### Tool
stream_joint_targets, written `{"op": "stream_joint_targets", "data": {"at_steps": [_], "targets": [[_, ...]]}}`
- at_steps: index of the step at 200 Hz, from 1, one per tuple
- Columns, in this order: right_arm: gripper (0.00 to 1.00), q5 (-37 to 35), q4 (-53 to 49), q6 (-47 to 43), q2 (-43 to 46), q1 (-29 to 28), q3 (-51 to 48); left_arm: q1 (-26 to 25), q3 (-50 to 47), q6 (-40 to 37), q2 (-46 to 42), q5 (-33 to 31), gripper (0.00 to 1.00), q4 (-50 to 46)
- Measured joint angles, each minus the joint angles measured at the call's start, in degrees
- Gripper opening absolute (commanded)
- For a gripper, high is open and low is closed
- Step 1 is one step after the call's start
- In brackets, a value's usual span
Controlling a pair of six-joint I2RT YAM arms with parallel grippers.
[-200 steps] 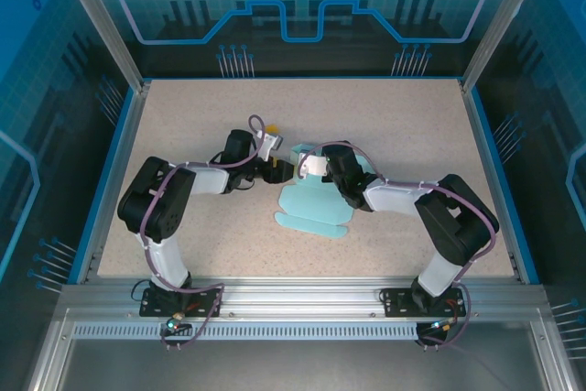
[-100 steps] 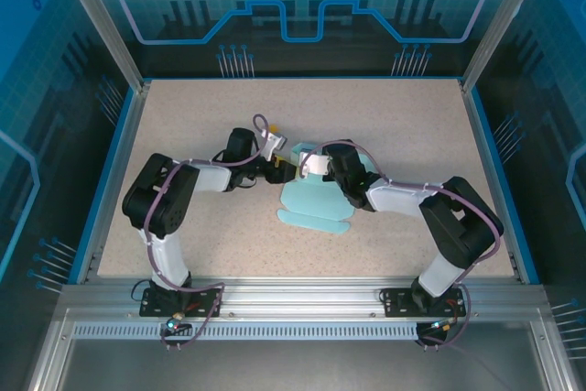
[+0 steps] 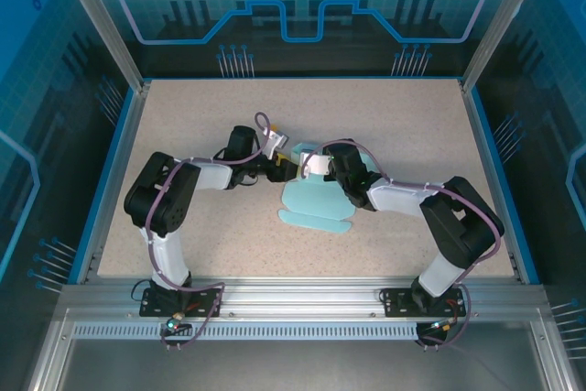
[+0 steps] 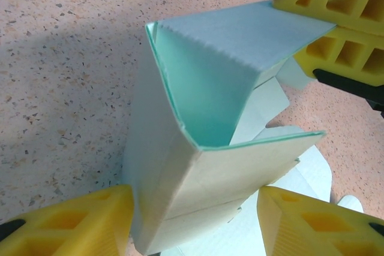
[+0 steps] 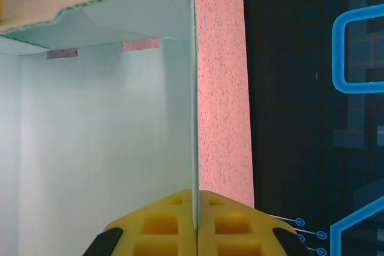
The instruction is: Fold the paper box
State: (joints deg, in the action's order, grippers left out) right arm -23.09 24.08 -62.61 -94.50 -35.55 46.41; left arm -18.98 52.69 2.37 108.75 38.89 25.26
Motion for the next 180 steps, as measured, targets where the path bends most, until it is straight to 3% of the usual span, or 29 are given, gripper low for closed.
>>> {"op": "stream_joint_targets", "data": {"at_steps": [110, 180], "targets": [[0.0, -0.52, 4.42, -1.14, 0.66, -0.5, -3.34, -0.11, -2.64, 0.0, -0.04, -0.26, 0.54, 3.58], [0.0, -0.98, 4.5, -1.36, 0.66, -0.52, -3.34, -0.15, -3.39, 0.66, -0.07, -0.22, 0.62, 5.75]]}}
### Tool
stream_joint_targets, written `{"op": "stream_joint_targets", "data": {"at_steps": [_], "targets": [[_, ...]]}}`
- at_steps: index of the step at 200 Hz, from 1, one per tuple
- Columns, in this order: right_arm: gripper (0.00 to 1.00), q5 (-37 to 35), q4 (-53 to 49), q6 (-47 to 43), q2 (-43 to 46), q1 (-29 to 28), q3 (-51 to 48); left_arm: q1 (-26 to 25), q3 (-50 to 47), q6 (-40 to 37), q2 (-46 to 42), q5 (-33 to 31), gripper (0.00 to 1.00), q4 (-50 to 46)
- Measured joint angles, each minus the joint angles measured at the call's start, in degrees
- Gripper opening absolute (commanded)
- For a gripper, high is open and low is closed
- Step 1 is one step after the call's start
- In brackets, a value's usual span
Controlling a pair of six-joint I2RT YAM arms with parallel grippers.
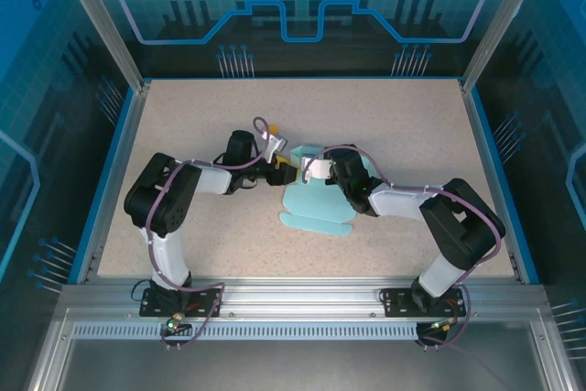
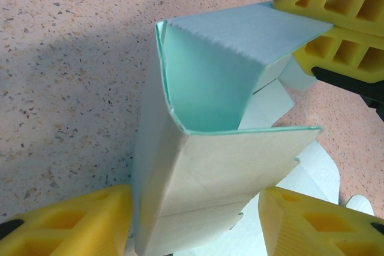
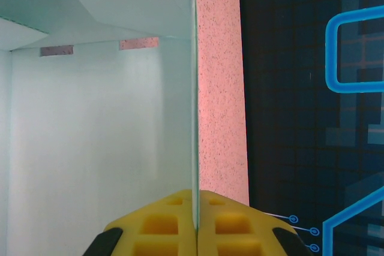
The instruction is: Fold the paper box
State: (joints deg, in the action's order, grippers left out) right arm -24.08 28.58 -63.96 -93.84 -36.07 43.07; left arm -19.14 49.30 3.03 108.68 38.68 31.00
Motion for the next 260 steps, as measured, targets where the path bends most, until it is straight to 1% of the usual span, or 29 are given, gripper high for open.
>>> {"op": "stream_joint_targets", "data": {"at_steps": [50, 69, 99, 133, 158, 178, 209, 260], "targets": [[0.0, -0.11, 0.0, 0.0, 0.0, -0.02, 0.0, 1.31, -3.87, 1.77, -2.86, -1.25, 0.68, 1.99], [0.0, -0.11, 0.0, 0.02, 0.0, -0.02, 0.0, 1.84, -5.38, 2.64, -4.74, -2.12, 0.69, 2.78], [0.0, -0.11, 0.0, 0.02, 0.0, -0.02, 0.0, 2.67, -8.59, 4.48, -7.26, -3.78, 0.68, 6.47], [0.0, -0.11, -0.02, 0.02, 0.0, -0.02, 0.02, 5.68, -11.21, 7.82, -7.63, -6.4, 0.62, 10.51], [0.0, -0.11, -0.04, 0.04, 0.0, -0.02, 0.04, 6.78, -10.36, 9.01, -6.64, -8.46, 0.57, 10.23], [0.0, -0.11, -0.07, 0.04, 0.0, -0.02, 0.04, 6.54, -8.11, 9.05, -4.44, -8.5, 0.58, 9.01], [0.0, -0.11, -0.22, 0.07, 0.0, -0.02, 0.07, 5.11, -3.98, 7.93, -2.29, -8.46, 0.6, 4.31], [0.0, -0.57, -0.68, 0.11, 0.0, 0.0, 0.22, 2.91, -2.36, 5.99, -1.4, -4.81, 0.61, 3.3]]}}
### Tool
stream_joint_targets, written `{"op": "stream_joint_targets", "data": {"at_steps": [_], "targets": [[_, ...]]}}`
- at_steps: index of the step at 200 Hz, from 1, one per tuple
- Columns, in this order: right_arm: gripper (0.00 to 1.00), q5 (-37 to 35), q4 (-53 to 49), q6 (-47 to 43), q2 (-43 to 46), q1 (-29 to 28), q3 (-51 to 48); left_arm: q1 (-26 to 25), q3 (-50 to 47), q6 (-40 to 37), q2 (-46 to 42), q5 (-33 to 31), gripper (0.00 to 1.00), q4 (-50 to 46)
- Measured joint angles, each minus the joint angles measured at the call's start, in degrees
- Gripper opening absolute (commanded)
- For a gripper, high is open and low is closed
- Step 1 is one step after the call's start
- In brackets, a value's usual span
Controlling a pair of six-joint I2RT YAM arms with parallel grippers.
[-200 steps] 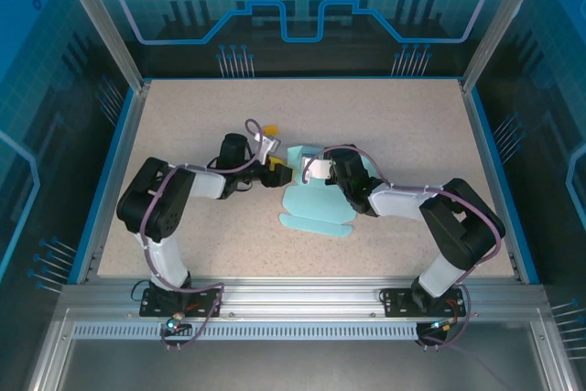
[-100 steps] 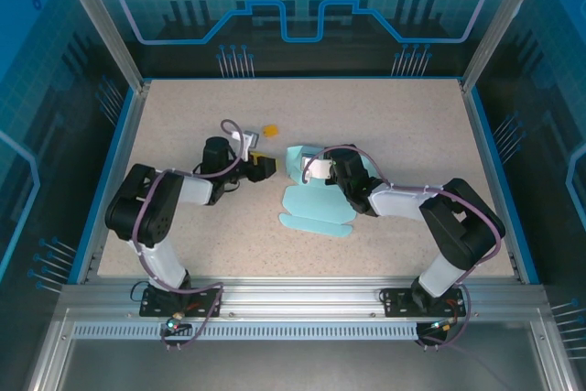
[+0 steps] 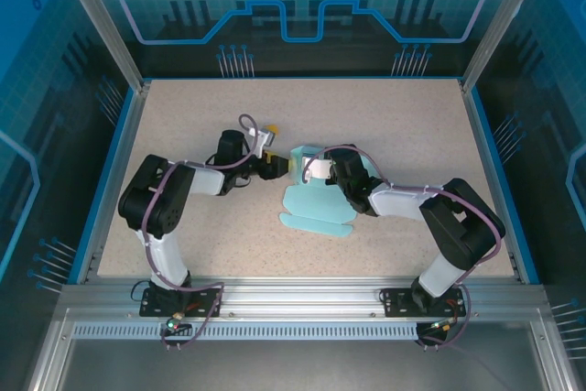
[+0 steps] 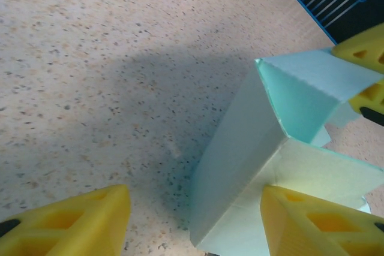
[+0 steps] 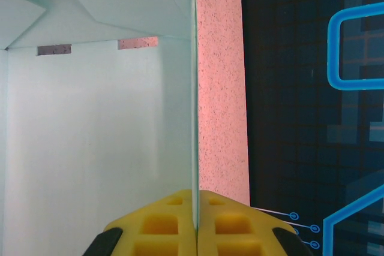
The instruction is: Fold the paper box
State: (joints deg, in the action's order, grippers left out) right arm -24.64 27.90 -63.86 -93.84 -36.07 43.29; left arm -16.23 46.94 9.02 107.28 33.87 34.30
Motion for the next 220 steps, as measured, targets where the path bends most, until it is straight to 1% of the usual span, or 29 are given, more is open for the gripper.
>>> {"op": "stream_joint_targets", "data": {"at_steps": [57, 116, 148, 220], "targets": [[0.0, -0.07, -0.44, 0.44, 0.0, 0.0, 0.22, -1.44, 1.79, -1.7, 1.53, 3.5, 0.62, -0.83], [0.0, -0.22, -0.85, 0.83, 0.0, 0.0, 0.33, -2.75, 2.45, -2.12, 1.99, 4.55, 0.64, -1.07], [0.0, -0.37, -0.9, 1.05, 0.11, 0.0, 0.33, -3.37, 3.54, -2.12, 2.78, 3.1, 0.65, -1.22], [0.0, -0.42, -1.77, 2.51, 0.52, 0.04, 0.33, -5.05, 3.93, -2.08, 3.02, -1.84, 0.7, -0.76]]}}
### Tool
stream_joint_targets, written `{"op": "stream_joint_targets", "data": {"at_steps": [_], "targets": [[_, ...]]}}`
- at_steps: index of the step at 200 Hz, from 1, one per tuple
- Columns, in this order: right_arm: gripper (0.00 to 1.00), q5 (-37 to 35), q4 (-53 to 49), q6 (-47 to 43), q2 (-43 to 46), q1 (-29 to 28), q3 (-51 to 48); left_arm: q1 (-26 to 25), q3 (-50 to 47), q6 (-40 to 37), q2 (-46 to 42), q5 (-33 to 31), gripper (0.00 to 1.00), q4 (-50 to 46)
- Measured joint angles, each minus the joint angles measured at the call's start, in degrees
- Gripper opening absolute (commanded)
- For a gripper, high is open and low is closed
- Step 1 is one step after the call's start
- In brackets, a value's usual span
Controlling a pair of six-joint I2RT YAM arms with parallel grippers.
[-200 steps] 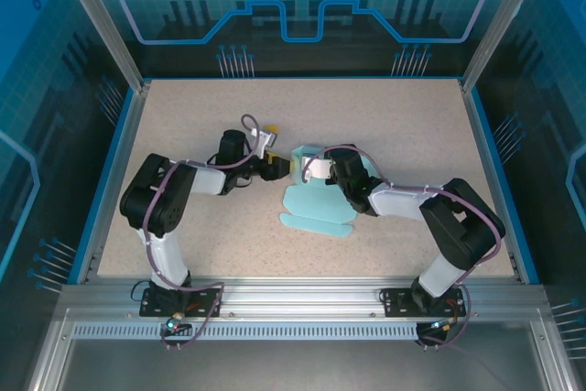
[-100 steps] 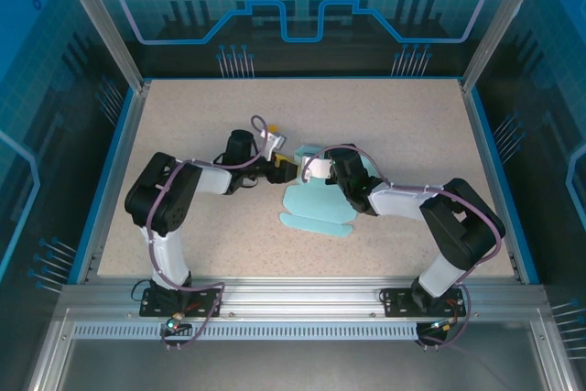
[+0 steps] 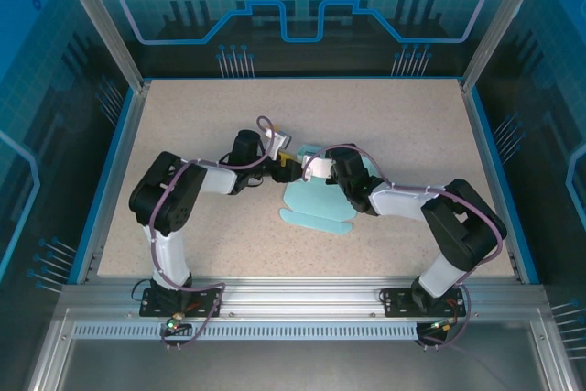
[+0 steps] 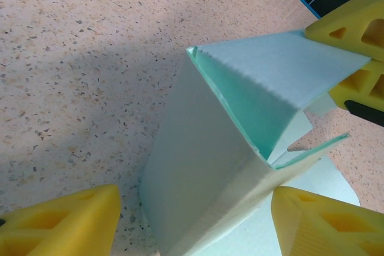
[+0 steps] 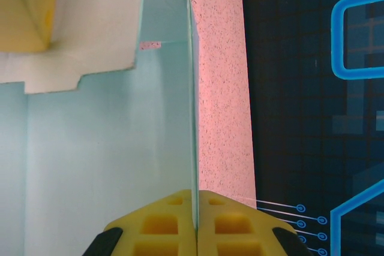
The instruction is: Fold the paper box
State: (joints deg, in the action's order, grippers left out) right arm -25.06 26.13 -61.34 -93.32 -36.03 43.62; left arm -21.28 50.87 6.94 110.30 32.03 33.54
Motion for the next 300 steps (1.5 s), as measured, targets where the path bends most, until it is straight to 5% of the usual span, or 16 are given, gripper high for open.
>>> {"op": "stream_joint_targets", "data": {"at_steps": [148, 251, 300], "targets": [[0.0, 0.57, -1.7, 2.69, 0.85, 0.04, 0.0, -2.54, 0.0, -1.36, 0.0, -7.58, 0.78, 0.0], [0.0, 4.04, -3.26, 3.93, 1.75, -0.02, -0.02, -3.41, 0.0, -1.14, -0.04, -11.87, 0.6, -0.33], [0.0, 3.23, -3.63, 4.11, 1.84, -0.02, 0.0, -5.79, -0.13, -2.4, -1.01, -19.69, 0.48, -0.76]]}}
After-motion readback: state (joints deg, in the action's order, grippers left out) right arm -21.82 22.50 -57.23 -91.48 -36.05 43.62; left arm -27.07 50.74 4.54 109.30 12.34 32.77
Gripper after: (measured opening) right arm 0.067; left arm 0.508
